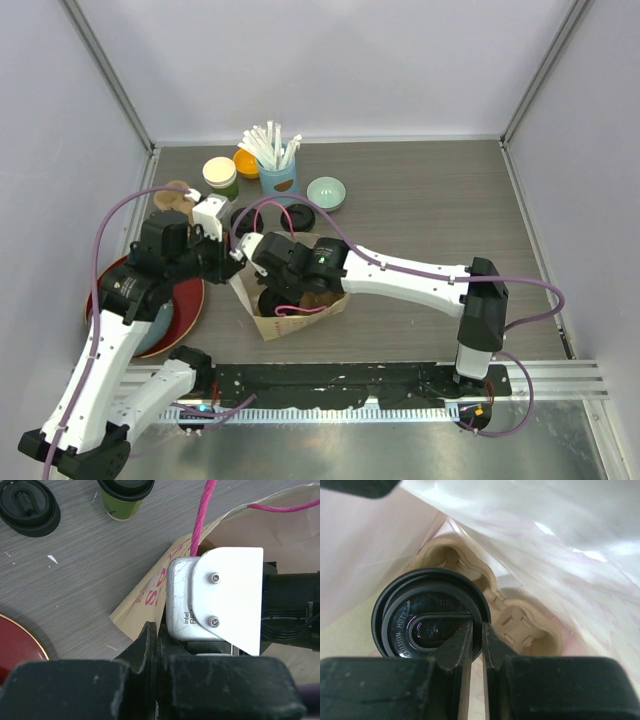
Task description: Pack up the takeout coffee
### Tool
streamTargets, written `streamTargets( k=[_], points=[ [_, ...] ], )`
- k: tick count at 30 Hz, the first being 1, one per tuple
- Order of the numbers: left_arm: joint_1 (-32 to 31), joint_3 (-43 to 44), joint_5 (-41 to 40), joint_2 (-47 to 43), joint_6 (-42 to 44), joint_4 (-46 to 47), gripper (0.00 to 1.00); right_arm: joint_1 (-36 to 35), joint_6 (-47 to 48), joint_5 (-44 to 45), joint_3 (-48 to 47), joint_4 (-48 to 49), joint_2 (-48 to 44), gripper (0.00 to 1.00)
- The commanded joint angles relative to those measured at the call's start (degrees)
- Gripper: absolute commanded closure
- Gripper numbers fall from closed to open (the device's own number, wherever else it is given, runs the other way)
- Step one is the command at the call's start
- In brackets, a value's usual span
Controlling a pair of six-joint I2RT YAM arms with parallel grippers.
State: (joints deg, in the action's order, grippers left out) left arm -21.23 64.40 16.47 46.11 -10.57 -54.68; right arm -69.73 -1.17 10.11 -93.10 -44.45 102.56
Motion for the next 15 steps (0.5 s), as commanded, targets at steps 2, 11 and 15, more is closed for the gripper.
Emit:
streamTargets(
  k=[2, 11, 15],
  points=[
    [-0.5, 0.5, 4.8, -1.5, -1.0, 4.2, 1.0, 0.7, -2.2, 2.1, -3.3, -3.4, 1.8, 0.78],
    [-0.6, -1.6, 3.2, -2.3, 0.8, 1.6, 1.0, 0.7, -1.6, 1.4, -4.3, 1.4, -4.4, 0.54],
    [-0.6, -1.2, 2.8, -2.0, 1.3, 1.2, 1.0, 0.7, -1.2, 0.8, -4.7, 3.0, -6.7, 0.46]
  ],
)
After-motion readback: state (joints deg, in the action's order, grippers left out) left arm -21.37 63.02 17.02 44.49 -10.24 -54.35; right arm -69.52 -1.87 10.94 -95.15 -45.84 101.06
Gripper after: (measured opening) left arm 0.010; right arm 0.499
